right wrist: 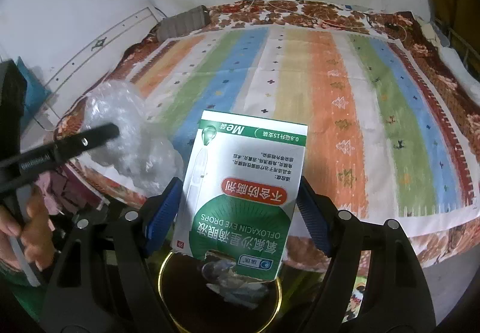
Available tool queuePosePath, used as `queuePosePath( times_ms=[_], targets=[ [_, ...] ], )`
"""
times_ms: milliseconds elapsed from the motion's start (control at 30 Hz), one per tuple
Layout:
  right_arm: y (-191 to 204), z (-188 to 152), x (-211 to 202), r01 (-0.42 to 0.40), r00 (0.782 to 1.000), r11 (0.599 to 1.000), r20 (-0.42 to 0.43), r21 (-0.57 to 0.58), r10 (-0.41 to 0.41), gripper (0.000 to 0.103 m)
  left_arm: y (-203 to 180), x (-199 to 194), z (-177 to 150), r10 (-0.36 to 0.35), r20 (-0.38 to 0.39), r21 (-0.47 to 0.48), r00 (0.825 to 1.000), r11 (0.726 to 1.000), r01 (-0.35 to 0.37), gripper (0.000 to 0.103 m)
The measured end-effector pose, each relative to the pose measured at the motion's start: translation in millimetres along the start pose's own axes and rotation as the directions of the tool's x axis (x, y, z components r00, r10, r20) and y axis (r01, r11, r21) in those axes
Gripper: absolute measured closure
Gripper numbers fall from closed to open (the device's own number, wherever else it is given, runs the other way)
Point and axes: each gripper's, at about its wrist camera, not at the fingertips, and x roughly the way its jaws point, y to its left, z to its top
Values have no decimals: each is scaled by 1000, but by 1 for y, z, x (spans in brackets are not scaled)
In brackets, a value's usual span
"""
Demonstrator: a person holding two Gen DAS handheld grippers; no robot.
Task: Collect trash
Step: 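Lift and carry the plastic bag with left tool while right tool carries the box to bin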
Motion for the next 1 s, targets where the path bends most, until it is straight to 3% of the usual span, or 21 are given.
queuePosePath(
  times_ms=[367,500,600,1000],
  targets=[
    [18,-56,-18,-48,998,998,-36,-32,47,31,-16,-16,-55,-13,-34,22,999,1000,13,75],
    [21,-71,-18,-57,997,998,-56,-16,56,31,-16,-13,-71,43,-74,7,996,999,-43,75],
    [25,-84,-16,-57,996,998,-75,-13,55,31,-8,-8,-88,35,-131,-40,991,998,-41,75],
    [23,-131,-1,-33,979,999,-202,23,37,31,-1,5,-116,74,-222,-73,972,993,-93,73]
  ],
)
